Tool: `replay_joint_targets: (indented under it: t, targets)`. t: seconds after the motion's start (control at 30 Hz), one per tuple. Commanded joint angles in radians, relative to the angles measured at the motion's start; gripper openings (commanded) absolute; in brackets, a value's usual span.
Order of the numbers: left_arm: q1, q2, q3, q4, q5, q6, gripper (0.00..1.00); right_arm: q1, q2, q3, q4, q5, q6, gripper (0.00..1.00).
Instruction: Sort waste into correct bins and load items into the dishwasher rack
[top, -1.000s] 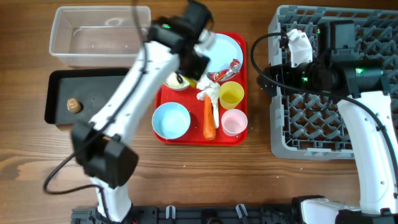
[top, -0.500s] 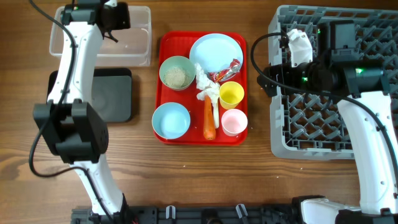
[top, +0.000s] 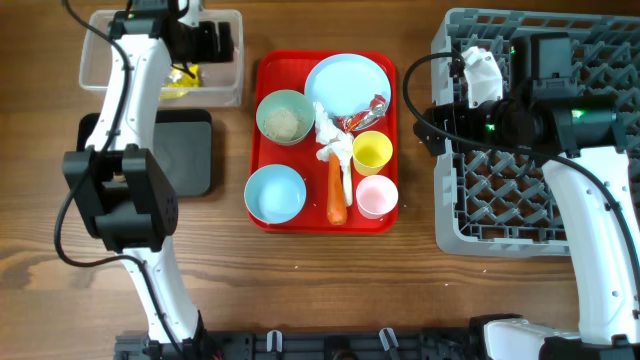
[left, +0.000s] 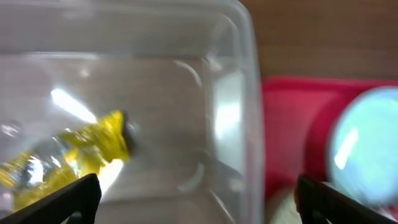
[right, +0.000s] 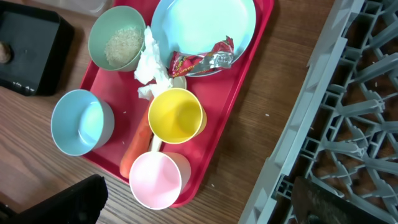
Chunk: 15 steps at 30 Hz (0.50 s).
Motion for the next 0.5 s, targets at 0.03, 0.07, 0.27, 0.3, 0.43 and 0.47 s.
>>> replay_joint_targets:
  t: [0.03, 0.07, 0.27, 0.3, 0.43, 0.47]
  targets:
    - [-0.111, -0.076, 0.005, -0.119, 0.082, 0.008, 0.96, 0.007, 0.006, -0.005, 0.002, 0.010, 0.013, 0.97]
    - [-0.136, -0.072, 0.002, -0.148, 0.085, 0.008, 0.93, 0.007, 0.006, -0.005, 0.002, 0.010, 0.024, 0.97]
    - [-0.289, -0.050, -0.003, -0.243, 0.073, -0.095, 0.85, 0.007, 0.006, -0.005, 0.002, 0.010, 0.057, 0.97]
    - [-0.306, -0.048, -0.005, -0.243, 0.073, -0.138, 0.85, 0.007, 0.006, -0.005, 0.001, 0.010, 0.057, 0.97]
    - [-0.360, -0.048, -0.029, -0.227, 0.072, -0.262, 0.82, 0.007, 0.006, -0.005, -0.001, 0.010, 0.057, 0.97]
    - [-0.372, -0.048, -0.042, -0.214, 0.072, -0.297, 0.81, 0.007, 0.006, -0.005, 0.000, 0.010, 0.057, 0.97]
